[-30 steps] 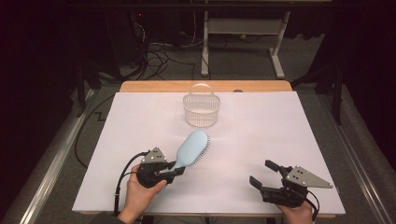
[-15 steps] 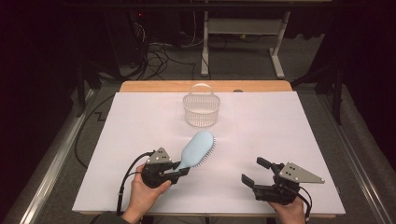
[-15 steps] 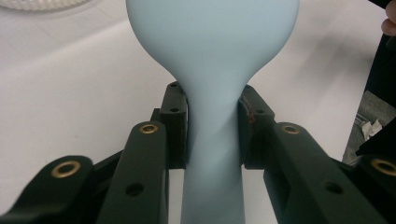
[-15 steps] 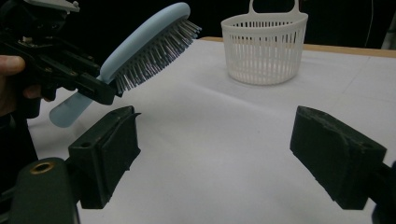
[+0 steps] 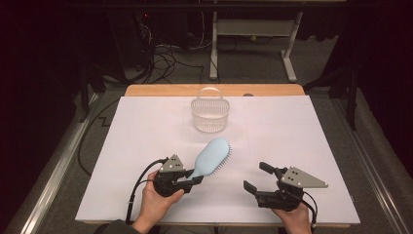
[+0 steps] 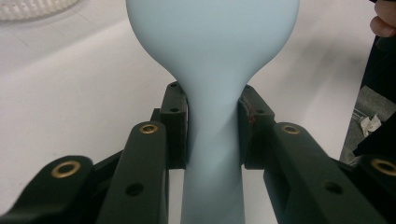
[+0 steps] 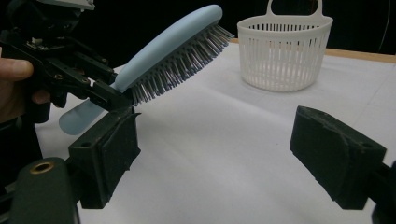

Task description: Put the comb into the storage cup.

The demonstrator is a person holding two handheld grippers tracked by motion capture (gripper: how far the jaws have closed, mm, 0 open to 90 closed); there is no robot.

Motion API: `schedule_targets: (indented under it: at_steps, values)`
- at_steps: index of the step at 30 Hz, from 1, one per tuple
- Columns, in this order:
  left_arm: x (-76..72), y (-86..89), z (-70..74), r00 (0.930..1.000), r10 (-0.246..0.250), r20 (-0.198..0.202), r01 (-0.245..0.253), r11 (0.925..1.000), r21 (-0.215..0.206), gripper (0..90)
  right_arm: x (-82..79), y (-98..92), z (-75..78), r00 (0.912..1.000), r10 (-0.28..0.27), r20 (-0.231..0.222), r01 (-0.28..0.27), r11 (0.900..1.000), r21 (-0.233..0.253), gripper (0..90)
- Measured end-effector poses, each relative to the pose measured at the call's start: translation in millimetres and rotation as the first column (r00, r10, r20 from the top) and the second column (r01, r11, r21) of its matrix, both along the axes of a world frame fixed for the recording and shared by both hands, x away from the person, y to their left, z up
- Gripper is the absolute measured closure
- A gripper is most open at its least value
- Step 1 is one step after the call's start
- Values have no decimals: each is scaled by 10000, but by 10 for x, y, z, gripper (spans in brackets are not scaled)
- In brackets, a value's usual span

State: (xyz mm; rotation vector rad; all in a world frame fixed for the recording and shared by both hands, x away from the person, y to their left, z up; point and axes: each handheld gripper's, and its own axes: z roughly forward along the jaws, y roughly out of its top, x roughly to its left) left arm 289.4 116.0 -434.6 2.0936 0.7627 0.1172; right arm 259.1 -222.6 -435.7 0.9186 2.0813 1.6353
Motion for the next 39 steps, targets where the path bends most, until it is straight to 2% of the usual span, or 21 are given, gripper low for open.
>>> schedule_targets:
  at_steps: [4,19,25,34,39]
  values:
    - [0,-35,2,10000,-67,13,67,10000,-17,692,21,75,-4,9996,269,23,-269,9996,-4,157]
    - [-5,-173,15,9991,-382,169,381,9993,52,692,81,220,-4,9978,647,-162,-646,9979,34,157]
    - [-11,-224,21,9984,-522,227,520,9986,80,692,101,270,-11,9972,712,-233,-712,9975,-26,157]
    - [-20,-300,27,9970,-719,287,715,9973,140,692,145,321,-32,9958,697,-595,-700,9975,-26,157]
    - [-25,-334,27,9964,-791,304,787,9968,144,692,165,347,-31,9952,701,-686,-697,9975,85,157]
